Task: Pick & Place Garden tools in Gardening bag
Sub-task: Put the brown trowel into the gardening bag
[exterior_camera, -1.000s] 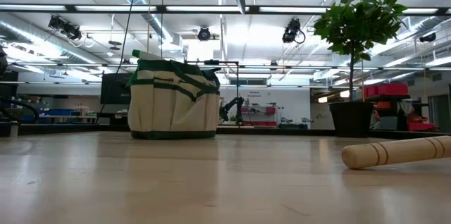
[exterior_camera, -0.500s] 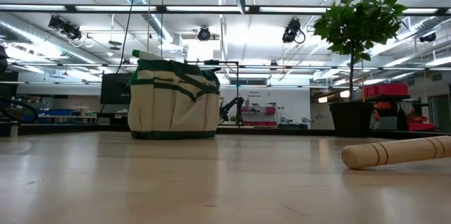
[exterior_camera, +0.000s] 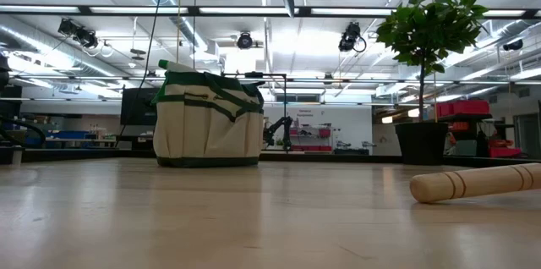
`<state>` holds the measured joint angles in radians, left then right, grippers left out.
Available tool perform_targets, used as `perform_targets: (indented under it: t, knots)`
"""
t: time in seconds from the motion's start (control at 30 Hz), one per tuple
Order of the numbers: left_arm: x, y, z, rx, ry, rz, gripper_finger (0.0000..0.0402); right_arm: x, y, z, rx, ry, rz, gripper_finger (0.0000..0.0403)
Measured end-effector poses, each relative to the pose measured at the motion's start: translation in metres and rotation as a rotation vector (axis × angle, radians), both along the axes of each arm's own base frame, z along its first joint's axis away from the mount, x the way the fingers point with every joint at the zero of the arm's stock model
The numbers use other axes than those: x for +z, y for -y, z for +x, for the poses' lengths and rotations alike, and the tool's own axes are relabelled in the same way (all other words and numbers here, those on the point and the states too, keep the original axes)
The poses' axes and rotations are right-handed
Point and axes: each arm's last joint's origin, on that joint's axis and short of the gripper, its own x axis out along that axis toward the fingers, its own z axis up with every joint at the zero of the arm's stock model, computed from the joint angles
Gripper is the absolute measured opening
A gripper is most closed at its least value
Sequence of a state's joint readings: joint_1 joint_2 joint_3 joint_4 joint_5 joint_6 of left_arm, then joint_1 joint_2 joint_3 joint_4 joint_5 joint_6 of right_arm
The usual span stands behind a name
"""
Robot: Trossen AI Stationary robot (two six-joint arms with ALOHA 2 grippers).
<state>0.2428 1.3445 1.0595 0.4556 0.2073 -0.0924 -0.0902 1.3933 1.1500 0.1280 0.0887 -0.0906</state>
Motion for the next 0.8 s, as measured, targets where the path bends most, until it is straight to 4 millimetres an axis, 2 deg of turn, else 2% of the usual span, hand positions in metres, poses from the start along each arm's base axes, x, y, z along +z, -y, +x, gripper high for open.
perform_targets:
  t: [0.43, 0.67, 0.8]
  knots:
    - [-0.0006, 0.0000, 0.0001, 0.000, -0.007, -0.002, 0.0122, -0.0001, 0.0000, 0.0000, 0.000, -0.001, 0.000, 0.0055]
    - [-0.0004, 0.0000, -0.0001, 0.002, -0.006, 0.009, 0.0081, -0.0001, -0.0001, 0.0000, -0.001, 0.000, 0.006, 0.0055]
    - [-0.0005, 0.0000, -0.0001, 0.003, -0.007, 0.016, 0.0077, -0.0001, 0.0000, 0.0000, 0.000, 0.000, 0.008, 0.0055]
